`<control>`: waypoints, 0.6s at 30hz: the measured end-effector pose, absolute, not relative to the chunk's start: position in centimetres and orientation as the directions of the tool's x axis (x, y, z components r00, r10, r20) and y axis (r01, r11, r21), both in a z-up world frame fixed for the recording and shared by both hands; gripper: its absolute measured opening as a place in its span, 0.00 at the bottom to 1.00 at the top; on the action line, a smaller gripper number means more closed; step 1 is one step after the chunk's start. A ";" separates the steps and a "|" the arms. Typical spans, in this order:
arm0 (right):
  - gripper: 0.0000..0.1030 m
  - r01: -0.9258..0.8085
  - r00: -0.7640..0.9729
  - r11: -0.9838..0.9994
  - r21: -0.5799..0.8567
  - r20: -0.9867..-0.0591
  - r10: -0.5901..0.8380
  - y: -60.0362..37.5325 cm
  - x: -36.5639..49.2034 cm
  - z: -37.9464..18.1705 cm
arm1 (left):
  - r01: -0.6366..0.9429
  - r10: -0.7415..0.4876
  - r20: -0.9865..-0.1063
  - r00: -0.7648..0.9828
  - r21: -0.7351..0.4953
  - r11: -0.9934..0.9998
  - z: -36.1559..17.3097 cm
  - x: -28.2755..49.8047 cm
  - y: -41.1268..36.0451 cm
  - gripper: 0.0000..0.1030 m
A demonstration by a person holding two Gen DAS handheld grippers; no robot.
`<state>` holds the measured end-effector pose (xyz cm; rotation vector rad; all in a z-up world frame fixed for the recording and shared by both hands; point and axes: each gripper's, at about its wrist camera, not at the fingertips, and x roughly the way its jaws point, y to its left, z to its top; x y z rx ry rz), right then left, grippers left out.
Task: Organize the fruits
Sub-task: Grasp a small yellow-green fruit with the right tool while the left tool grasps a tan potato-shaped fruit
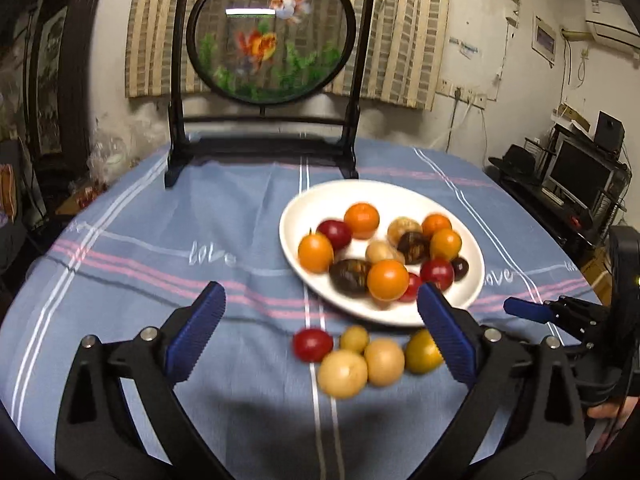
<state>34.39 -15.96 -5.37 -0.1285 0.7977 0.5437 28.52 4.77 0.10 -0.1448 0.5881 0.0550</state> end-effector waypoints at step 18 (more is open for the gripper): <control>0.59 -0.534 0.530 0.845 0.039 -0.763 0.371 -15.2 32.8 -7.0 | -0.117 0.052 -0.565 0.823 -0.080 0.990 -0.4 27.1 5.1 0.95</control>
